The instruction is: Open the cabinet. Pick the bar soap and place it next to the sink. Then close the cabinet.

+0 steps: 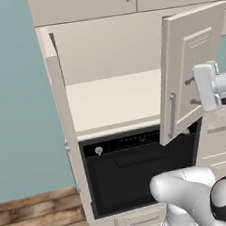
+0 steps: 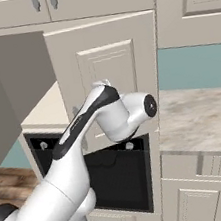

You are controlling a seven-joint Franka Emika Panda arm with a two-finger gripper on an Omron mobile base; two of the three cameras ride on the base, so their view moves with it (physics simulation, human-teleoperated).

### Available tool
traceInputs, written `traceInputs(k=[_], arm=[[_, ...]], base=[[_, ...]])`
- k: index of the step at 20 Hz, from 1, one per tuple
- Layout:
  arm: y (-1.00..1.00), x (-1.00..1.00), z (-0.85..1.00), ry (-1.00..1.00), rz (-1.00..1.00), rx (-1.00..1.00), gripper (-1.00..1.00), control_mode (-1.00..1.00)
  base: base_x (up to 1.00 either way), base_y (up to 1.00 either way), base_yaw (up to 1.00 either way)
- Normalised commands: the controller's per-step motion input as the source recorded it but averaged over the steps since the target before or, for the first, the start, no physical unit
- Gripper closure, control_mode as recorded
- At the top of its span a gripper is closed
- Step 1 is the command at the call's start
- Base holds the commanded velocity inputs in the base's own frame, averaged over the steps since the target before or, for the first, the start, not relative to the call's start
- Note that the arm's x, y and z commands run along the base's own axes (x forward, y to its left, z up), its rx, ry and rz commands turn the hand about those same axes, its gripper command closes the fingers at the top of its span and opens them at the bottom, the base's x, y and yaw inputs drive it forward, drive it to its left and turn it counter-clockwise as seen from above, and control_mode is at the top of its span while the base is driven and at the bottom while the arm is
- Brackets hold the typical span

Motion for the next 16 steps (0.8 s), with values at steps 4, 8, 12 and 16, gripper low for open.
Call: traceInputs(k=[4,8,12,16], arm=[[0.29,0.62,0.00,0.00,0.00,-0.13,-1.00,-1.00],[0.25,0.52,0.00,0.00,0.00,-0.13,-1.00,-1.00],[0.15,0.40,0.00,0.00,-0.01,-0.13,-1.00,-1.00],[0.12,0.34,-0.03,0.00,-0.05,-0.14,-1.00,-1.00]], base=[[0.00,0.00,0.00],[0.00,0.00,0.00],[0.00,0.00,0.00],[0.00,0.00,0.00]])
